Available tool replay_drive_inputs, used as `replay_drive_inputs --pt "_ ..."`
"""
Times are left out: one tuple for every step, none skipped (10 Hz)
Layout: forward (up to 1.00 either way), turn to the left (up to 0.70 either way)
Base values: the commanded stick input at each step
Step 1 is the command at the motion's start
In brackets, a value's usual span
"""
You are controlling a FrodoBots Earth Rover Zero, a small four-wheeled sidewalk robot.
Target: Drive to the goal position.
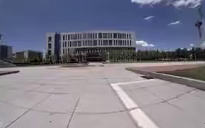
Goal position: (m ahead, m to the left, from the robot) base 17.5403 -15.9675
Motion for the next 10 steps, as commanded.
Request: replay_drive_inputs --pt "0.50 0.00" --pt "0.50 0.00" --pt "0.50 0.00" --pt "0.50 0.00" --pt "0.50 0.00" --pt "0.50 0.00" --pt "0.50 0.00" --pt "0.50 0.00" --pt "0.50 0.00" --pt "0.50 0.00"
